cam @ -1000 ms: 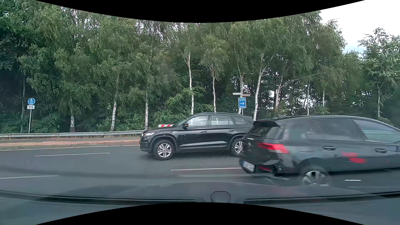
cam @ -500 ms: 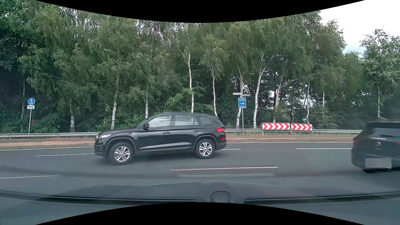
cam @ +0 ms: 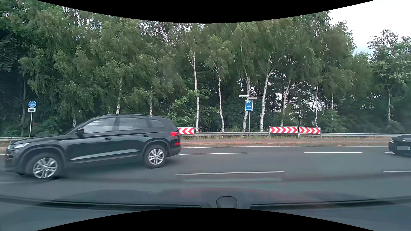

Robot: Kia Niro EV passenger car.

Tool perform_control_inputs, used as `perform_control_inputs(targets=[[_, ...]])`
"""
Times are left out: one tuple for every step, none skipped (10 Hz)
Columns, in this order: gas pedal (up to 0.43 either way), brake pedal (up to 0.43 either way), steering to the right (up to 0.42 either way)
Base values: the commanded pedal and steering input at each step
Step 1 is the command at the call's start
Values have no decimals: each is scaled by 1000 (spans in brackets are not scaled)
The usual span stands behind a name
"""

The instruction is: Follow the waypoints while adhering to traffic rules and regulations

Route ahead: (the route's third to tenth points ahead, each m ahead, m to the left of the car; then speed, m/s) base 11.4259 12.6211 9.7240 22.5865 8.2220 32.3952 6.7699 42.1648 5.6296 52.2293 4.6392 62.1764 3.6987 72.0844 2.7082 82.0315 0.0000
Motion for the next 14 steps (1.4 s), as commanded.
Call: perform_control_inputs(targets=[[0, 256, -286], [0, 256, -286], [0, 256, -286], [0, 256, -286], [0, 256, -286], [0, 256, -286], [0, 256, -286], [0, 256, -286], [0, 256, -286], [0, 256, -286], [0, 256, -286], [0, 256, -286], [0, 256, -286], [0, 256, -286]])
